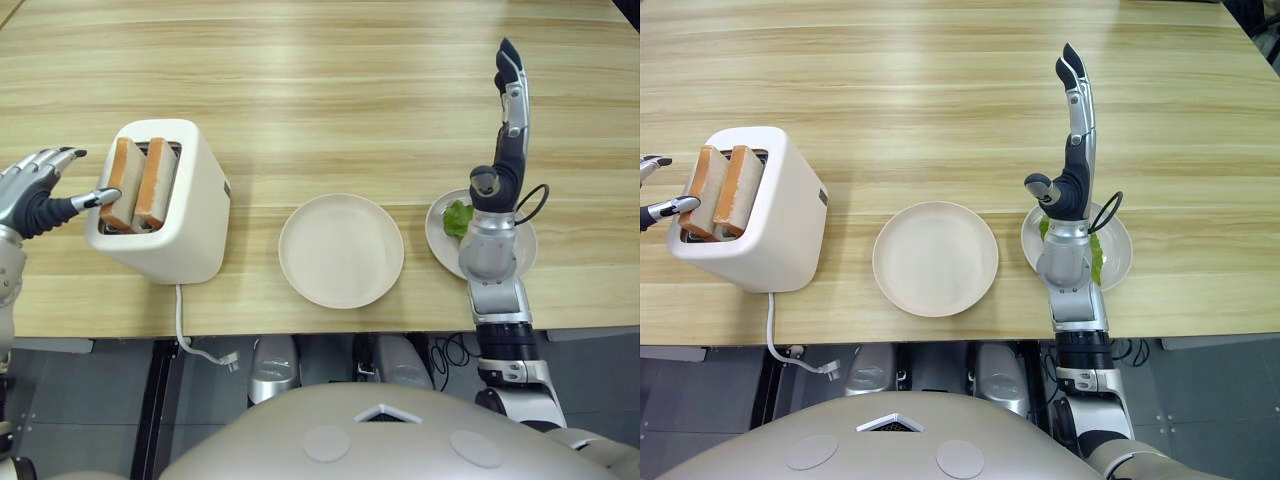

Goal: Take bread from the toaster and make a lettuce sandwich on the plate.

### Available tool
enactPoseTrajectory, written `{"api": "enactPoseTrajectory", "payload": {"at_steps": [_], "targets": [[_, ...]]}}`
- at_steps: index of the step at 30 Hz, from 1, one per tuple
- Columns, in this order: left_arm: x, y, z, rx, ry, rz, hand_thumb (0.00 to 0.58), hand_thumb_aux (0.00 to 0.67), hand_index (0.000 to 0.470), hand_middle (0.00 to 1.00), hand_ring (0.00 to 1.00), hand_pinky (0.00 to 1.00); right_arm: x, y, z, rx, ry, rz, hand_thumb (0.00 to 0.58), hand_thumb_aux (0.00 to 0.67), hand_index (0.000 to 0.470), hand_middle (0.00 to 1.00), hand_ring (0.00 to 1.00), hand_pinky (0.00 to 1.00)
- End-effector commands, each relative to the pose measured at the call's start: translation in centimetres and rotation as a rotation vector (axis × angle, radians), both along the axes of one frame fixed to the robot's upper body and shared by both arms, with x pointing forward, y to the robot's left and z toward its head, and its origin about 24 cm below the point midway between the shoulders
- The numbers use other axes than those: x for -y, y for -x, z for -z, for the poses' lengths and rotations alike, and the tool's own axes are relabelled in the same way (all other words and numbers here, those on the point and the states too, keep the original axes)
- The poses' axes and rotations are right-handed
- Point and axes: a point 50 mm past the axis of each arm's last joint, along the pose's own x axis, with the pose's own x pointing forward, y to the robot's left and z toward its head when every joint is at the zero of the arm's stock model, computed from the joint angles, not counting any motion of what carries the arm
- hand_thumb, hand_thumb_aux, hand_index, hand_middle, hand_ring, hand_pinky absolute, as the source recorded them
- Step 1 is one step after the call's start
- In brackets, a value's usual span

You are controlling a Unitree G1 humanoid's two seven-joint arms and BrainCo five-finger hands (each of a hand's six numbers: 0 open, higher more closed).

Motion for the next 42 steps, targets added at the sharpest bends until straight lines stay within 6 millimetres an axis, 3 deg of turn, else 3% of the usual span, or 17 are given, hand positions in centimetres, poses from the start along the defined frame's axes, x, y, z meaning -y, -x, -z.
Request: {"api": "enactPoseTrajectory", "payload": {"at_steps": [1, 8, 24, 42], "targets": [[0.8, -0.2, -0.6, -0.041, -0.033, 0.038, 0.000, 0.000, 0.000, 0.00, 0.00, 0.00, -0.1, 0.2, -0.3, 0.010, 0.014, 0.000, 0.000, 0.000, 0.000, 0.00, 0.00, 0.00], [1.4, -0.5, -0.4, -0.105, -0.064, 0.067, 0.000, 0.000, 0.000, 0.00, 0.00, 0.00, -0.3, 0.2, -0.3, 0.012, 0.016, -0.005, 0.000, 0.000, 0.000, 0.00, 0.00, 0.00], [0.7, 0.0, 0.7, -0.175, -0.085, 0.054, 0.000, 0.000, 0.000, 0.00, 0.00, 0.00, -0.3, 0.3, -0.3, 0.012, 0.017, -0.006, 0.000, 0.000, 0.000, 0.00, 0.00, 0.00], [-1.4, 0.5, 0.6, -0.157, -0.091, 0.005, 0.000, 0.000, 0.000, 0.00, 0.00, 0.00, -0.4, 0.3, -0.2, 0.008, 0.024, -0.016, 0.000, 0.000, 0.000, 0.00, 0.00, 0.00]]}}
